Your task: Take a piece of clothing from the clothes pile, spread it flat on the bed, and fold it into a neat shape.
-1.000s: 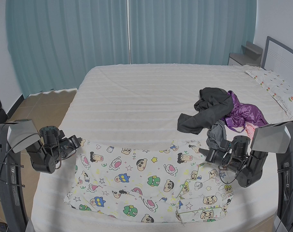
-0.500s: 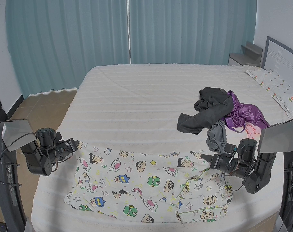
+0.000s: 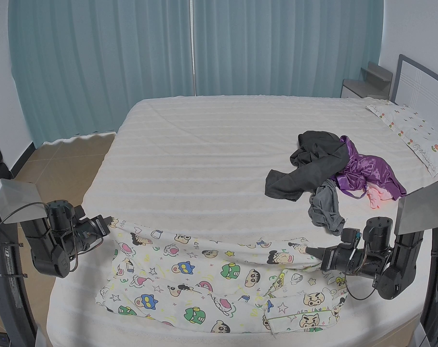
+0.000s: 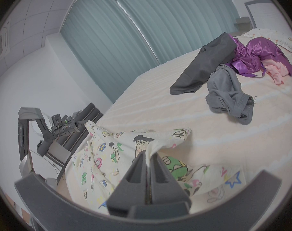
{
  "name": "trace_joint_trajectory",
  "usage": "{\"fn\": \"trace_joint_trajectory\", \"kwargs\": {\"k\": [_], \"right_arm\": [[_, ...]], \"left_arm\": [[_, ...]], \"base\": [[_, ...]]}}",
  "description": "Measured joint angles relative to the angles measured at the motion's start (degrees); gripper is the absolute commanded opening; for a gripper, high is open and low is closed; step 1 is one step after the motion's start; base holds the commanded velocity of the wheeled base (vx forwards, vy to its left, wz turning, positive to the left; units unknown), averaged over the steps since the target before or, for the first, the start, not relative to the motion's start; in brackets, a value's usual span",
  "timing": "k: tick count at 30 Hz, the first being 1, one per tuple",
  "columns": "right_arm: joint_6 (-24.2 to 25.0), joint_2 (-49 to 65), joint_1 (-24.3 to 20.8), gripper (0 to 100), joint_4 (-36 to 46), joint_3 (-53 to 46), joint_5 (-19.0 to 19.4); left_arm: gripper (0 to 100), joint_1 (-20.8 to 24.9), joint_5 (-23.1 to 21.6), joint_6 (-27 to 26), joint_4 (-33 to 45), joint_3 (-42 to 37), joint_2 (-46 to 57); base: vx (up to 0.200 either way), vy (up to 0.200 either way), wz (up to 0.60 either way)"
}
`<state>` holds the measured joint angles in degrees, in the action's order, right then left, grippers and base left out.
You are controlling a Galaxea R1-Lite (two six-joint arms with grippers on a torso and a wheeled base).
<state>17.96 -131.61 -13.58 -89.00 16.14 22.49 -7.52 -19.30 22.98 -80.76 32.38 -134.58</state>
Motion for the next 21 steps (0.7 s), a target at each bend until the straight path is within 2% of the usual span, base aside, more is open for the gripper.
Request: {"fn": "trace_joint_trajectory", "kwargs": {"k": [6,9,15,21], "right_arm": [[-2.01,0.18,-1.55,0,0.02,-3.66,-0.2],[-3.23,0.18,-2.27,0,0.02,-5.91,-0.09],[-4.13,0.02,-3.23,0,0.0,-9.4,-0.05],[-4.52,-0.37,-3.25,0,0.0,-11.82,-0.24]], "left_arm": [[0,-1.34,-5.06,-5.55,-2.58,-6.69,-0.26],[0,-2.21,-6.02,-8.47,-4.0,-9.53,-0.84],[0,-3.78,-7.79,-9.94,-8.03,-13.8,-2.88],[0,-4.74,-9.17,-11.98,-8.24,-16.42,-4.85]], "base": [[0.0,0.0,0.0],[0.0,0.0,0.0],[0.0,0.0,0.0],[0.0,0.0,0.0]]}}
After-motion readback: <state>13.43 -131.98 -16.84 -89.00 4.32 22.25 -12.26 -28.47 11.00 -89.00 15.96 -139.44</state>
